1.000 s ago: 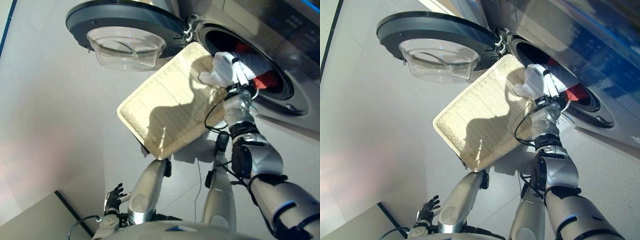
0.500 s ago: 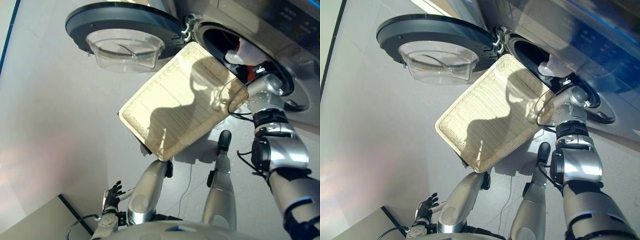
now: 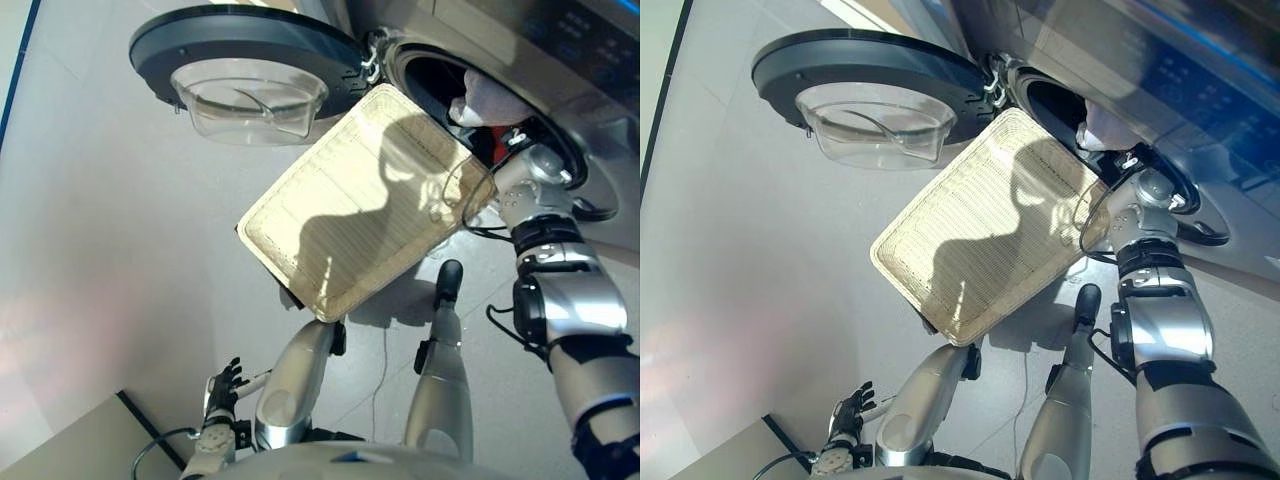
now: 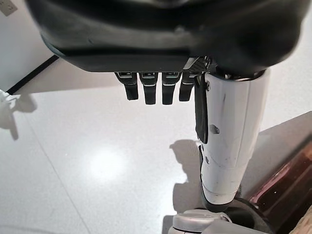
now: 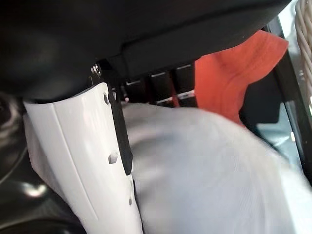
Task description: Pick up the clothes and place them into the washing machine
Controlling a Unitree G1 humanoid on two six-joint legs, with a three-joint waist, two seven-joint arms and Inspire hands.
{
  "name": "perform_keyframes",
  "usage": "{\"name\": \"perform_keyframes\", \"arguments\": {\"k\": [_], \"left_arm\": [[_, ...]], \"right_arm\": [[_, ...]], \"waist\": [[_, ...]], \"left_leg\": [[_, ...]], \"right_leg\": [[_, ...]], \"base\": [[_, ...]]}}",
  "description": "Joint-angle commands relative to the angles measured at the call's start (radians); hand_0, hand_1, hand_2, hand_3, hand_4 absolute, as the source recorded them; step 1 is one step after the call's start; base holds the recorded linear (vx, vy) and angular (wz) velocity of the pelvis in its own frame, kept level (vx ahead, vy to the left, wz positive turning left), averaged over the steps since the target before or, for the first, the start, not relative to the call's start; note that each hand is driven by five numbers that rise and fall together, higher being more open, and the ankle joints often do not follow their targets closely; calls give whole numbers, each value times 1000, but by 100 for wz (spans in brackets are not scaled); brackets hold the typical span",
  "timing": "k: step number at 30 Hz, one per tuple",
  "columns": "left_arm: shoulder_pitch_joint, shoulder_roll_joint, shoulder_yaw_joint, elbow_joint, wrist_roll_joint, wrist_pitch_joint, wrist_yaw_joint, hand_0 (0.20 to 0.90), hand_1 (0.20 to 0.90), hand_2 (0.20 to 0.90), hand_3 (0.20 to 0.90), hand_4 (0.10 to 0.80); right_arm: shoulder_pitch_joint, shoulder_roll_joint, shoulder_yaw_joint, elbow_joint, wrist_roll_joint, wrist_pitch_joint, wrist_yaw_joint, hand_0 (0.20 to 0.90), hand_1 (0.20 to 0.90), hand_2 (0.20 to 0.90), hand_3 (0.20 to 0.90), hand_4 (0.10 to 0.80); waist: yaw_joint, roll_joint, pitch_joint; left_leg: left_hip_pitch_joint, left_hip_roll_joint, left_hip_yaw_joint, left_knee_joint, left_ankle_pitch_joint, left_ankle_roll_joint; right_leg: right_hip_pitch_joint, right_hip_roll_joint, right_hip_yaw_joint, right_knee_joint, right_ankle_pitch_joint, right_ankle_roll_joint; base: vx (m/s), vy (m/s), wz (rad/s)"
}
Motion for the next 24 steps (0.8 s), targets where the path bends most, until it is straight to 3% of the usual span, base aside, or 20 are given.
{"name": "perform_keyframes", "arguments": {"k": [1,10,13,18,24], "left_arm": [[42,-23,-44,18,-46,14,46,900,900,900,900,800],[29,-26,-55,44,-54,20,33,900,900,900,900,800],[25,-16,-59,30,-62,21,26,900,900,900,900,800],[29,-1,-53,32,-63,24,22,900,900,900,900,800],[35,19,-62,-5,-72,16,22,900,900,900,900,800]], "right_arm": [[-394,-192,101,-89,-53,-112,9,900,900,900,900,800],[-330,-84,4,-86,-9,-127,18,900,900,900,900,800],[-293,-10,-58,-106,5,-129,26,900,900,900,900,800],[-295,32,-99,-132,23,-137,35,900,900,900,900,800],[-295,88,-116,-335,17,-179,29,900,900,900,900,800]], "waist": [[-87,233,76],[-81,233,76],[-76,233,76],[-68,233,76],[-60,233,76]], "left_leg": [[71,148,-38,16,-28,-161],[81,147,-29,9,-29,-156],[91,134,-21,6,-30,-152],[99,120,-12,3,-31,-145],[103,99,-4,-6,-37,-136]], "right_leg": [[151,-81,32,-4,-92,-35],[155,-84,34,-4,-92,-34],[157,-98,43,-4,-96,-34],[161,-110,48,-4,-99,-32],[156,-129,57,-4,-101,-28]], "base": [[0,0,0],[0,0,0],[0,0,0],[0,17,-6],[2,22,-2]]}}
